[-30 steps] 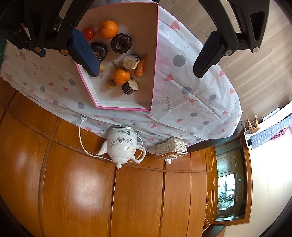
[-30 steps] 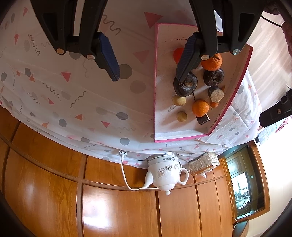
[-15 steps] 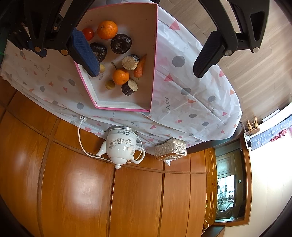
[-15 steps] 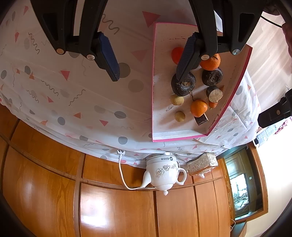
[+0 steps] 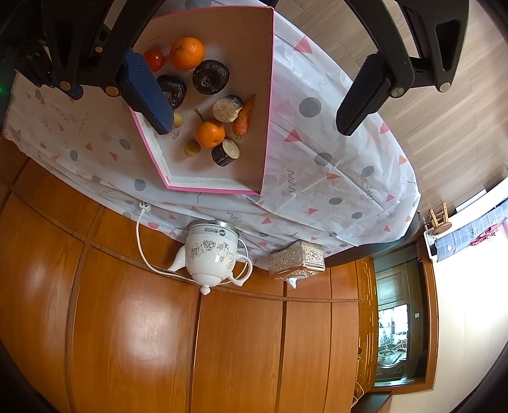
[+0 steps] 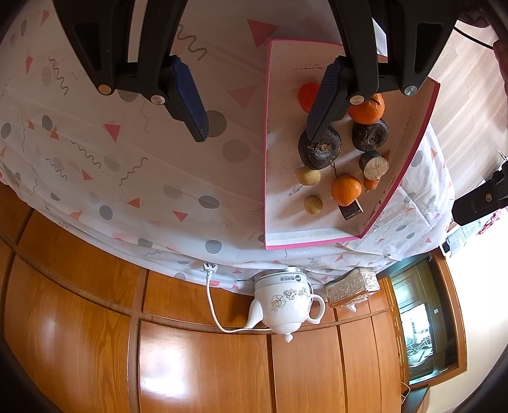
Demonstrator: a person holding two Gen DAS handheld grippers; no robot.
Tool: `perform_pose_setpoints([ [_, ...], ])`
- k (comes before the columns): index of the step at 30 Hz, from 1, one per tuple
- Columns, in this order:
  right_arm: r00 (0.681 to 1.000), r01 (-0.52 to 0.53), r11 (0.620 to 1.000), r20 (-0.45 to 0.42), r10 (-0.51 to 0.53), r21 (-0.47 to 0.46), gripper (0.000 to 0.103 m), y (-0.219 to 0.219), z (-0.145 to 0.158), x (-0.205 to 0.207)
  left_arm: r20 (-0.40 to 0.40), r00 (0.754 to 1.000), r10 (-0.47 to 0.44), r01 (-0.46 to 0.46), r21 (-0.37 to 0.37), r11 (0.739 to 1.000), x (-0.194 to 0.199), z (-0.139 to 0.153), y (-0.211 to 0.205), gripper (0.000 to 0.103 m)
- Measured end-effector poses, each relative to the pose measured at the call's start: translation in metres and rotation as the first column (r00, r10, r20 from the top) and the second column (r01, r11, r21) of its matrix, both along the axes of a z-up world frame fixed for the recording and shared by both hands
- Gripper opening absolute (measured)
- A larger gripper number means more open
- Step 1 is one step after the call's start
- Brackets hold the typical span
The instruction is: Organize fruits
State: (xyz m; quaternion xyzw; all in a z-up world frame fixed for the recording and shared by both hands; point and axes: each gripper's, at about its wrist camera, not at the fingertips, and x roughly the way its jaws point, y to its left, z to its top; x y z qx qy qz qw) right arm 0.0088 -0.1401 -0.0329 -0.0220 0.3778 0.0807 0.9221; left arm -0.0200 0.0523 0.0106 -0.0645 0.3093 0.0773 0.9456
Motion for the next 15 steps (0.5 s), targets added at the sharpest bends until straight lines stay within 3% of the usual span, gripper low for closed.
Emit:
perform_pose_setpoints([
  [15, 1.0, -0.001, 1.0, -0.003, 0.001, -0.001, 0.065, 0.0002, -0.0014, -0.0004, -0.009, 1.0, -0.008, 0.008, 0.003, 1.0, 0.0004, -0.0032, -0.0005, 0.103],
])
